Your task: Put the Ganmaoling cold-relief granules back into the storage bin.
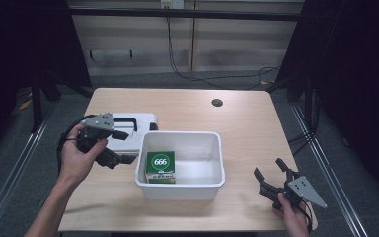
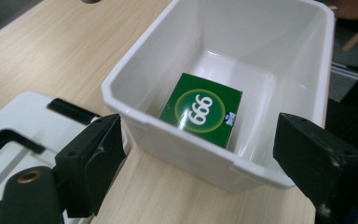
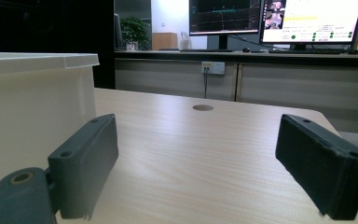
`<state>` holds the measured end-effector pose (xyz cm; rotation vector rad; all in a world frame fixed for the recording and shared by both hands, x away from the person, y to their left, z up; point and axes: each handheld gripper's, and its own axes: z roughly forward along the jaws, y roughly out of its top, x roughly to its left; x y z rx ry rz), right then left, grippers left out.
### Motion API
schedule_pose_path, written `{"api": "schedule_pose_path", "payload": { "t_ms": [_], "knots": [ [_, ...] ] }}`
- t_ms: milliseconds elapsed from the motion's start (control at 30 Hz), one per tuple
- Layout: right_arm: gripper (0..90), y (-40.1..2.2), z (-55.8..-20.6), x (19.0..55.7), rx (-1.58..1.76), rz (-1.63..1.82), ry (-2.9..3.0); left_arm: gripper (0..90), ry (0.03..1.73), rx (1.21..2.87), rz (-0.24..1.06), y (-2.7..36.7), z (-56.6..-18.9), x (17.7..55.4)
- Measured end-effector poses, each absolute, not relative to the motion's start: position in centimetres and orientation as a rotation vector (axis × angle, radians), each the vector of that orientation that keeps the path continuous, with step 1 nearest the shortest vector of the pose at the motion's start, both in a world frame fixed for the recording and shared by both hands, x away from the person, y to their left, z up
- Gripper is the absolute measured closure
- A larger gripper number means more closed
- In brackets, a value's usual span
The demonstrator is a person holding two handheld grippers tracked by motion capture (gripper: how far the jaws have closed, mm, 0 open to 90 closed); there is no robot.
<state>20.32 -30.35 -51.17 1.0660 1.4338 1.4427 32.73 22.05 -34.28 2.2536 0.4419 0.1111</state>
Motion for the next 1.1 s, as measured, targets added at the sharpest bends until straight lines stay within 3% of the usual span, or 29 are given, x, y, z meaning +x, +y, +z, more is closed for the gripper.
{"api": "schedule_pose_path", "payload": {
  "t_ms": [600, 900, 1100],
  "knots": [
    [12.4, -30.4, -51.2, 20.3, 1.066, 1.442, 1.432, 16.2, 0.631, 2.146, 0.204, 28.2, -39.1, 27.9],
    [12.4, -30.3, -51.2, 20.4, 1.069, 1.444, 1.430, 16.3, 0.763, 2.085, 0.261, 29.2, -42.3, 26.7],
    [12.4, -30.4, -51.2, 20.3, 1.075, 1.443, 1.436, 15.8, 0.720, 2.008, 0.290, 28.9, -42.4, 26.8]
  ]
}}
